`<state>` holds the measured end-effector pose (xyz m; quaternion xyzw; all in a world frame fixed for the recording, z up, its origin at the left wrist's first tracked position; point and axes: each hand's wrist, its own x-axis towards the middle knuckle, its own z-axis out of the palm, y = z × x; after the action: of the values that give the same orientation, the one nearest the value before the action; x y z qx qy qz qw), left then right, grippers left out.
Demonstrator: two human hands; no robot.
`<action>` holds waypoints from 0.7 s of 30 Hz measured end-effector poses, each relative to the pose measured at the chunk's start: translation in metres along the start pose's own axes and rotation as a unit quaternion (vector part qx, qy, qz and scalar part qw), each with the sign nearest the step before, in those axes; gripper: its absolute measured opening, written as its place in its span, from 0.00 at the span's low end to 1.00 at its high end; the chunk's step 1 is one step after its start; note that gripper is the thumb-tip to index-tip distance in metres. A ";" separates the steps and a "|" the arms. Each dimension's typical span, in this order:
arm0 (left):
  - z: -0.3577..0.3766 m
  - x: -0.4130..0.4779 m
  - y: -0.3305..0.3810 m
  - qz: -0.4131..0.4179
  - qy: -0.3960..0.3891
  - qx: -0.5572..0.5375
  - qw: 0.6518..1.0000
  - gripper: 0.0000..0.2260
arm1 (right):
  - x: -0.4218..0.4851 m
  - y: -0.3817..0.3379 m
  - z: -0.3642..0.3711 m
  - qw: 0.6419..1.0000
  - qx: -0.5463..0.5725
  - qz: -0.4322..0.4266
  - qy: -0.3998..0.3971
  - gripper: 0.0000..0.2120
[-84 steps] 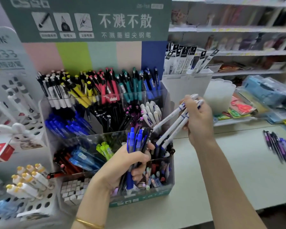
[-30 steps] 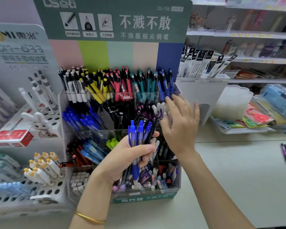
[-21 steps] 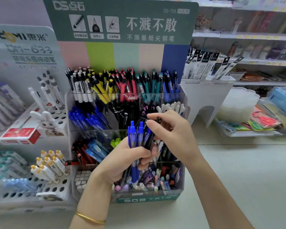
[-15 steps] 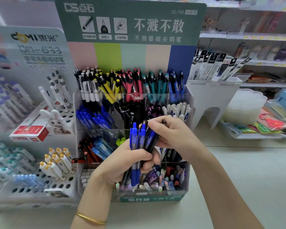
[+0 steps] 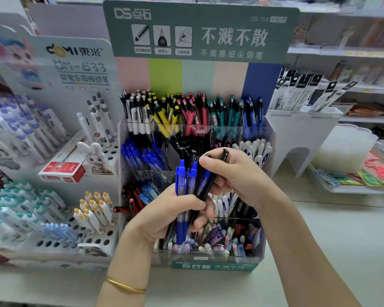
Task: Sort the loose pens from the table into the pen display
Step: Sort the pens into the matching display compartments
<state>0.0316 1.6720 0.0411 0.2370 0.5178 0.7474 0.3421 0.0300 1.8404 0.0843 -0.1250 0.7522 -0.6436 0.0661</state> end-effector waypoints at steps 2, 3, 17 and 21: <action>-0.001 -0.001 0.001 -0.004 0.004 0.009 1.000 0.14 | 0.001 0.000 0.002 1.000 -0.001 0.002 -0.001 0.11; -0.002 -0.002 0.002 -0.008 0.002 0.008 1.000 0.13 | 0.001 -0.001 0.002 1.000 -0.004 0.007 -0.009 0.10; -0.008 -0.009 0.000 -0.046 0.016 0.054 0.997 0.13 | 0.010 -0.002 0.001 0.979 0.088 -0.010 0.184 0.09; -0.009 -0.009 0.003 -0.052 0.005 0.042 0.998 0.13 | 0.009 -0.004 0.002 0.983 0.129 0.005 0.130 0.12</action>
<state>0.0303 1.6591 0.0402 0.2199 0.5621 0.7074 0.3678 0.0221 1.8358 0.0881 -0.0267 0.6656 -0.7457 -0.0137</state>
